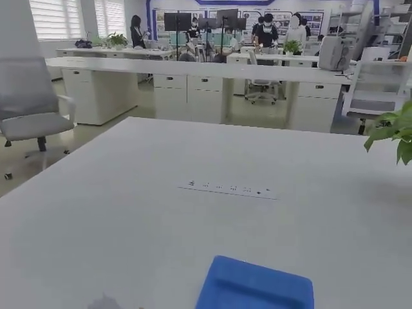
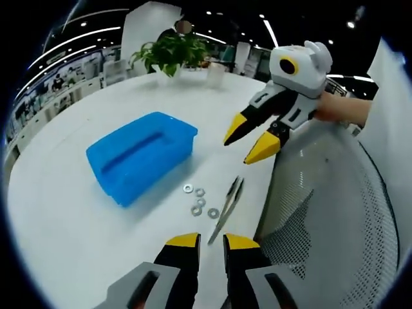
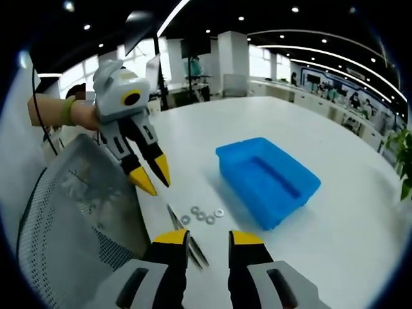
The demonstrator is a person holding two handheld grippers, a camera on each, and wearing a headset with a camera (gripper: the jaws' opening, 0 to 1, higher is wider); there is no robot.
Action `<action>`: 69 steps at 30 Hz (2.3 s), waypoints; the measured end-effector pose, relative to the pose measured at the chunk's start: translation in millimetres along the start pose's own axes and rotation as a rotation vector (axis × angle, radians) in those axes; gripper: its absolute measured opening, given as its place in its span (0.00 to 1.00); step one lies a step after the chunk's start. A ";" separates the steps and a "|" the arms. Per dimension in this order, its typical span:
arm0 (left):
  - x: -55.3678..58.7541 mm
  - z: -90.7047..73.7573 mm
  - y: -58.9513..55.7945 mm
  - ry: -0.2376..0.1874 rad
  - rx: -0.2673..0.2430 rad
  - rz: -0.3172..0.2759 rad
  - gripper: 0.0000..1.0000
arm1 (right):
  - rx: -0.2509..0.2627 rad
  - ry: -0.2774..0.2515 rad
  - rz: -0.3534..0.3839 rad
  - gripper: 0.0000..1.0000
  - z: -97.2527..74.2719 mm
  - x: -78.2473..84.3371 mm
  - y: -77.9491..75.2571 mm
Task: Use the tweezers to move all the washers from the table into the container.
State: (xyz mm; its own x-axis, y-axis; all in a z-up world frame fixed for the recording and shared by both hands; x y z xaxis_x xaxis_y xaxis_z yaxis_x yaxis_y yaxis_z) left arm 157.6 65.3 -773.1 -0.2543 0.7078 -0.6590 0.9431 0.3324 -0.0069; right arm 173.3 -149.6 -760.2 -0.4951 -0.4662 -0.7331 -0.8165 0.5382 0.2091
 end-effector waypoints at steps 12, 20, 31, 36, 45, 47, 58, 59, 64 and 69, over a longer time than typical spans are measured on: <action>-1.2 23.5 3.8 0.082 0.049 0.107 0.10 | -0.029 0.117 -0.075 0.18 9.2 9.8 6.2; -0.7 29.6 4.6 0.113 0.037 0.187 0.05 | -0.031 0.120 -0.075 0.16 9.6 10.1 6.3; -0.7 33.0 2.3 0.135 0.044 0.301 0.00 | -0.029 0.131 -0.100 0.11 13.4 10.6 6.6; -4.0 28.2 0.1 0.122 0.054 0.345 0.00 | -0.027 0.135 -0.105 0.13 13.1 11.3 6.7; -24.2 -1.8 -7.6 0.042 0.022 0.386 0.00 | -0.034 0.147 -0.131 0.14 13.6 14.1 8.7; -28.3 -7.7 -10.8 0.035 0.017 0.392 0.00 | -0.040 0.149 -0.138 0.14 14.1 14.1 9.6; -49.8 -27.8 -26.2 0.013 0.010 0.427 0.00 | -0.113 0.145 -0.207 0.14 24.0 7.3 22.5; -51.1 -28.4 -26.8 0.013 0.010 0.428 0.00 | -0.122 0.146 -0.217 0.13 25.5 6.8 24.2; -57.3 -30.7 -28.9 0.008 0.019 0.443 0.00 | -0.141 0.156 -0.236 0.11 30.3 6.6 25.7; -63.1 -33.5 -30.6 -0.001 0.036 0.454 0.00 | -0.164 0.163 -0.254 0.09 33.5 6.9 25.3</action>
State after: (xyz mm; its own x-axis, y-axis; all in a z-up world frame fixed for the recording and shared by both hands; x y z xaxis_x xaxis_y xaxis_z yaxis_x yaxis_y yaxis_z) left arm 137.6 31.4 -706.1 0.1870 0.7765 -0.6017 0.9659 -0.0335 0.2569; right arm 159.2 -115.7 -781.7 -0.3002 -0.6839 -0.6649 -0.9500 0.2767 0.1443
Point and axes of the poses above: the centre of the closed fingertips' face, and the gripper's own axes: z roughly forward along the fingers, y roughly to its left, x roughly out of its underside, the point moved 10 cm from there along -z, roughly backward along the fingers, and after that the axes turned 11 degrees about z, right-handed, at the moved point
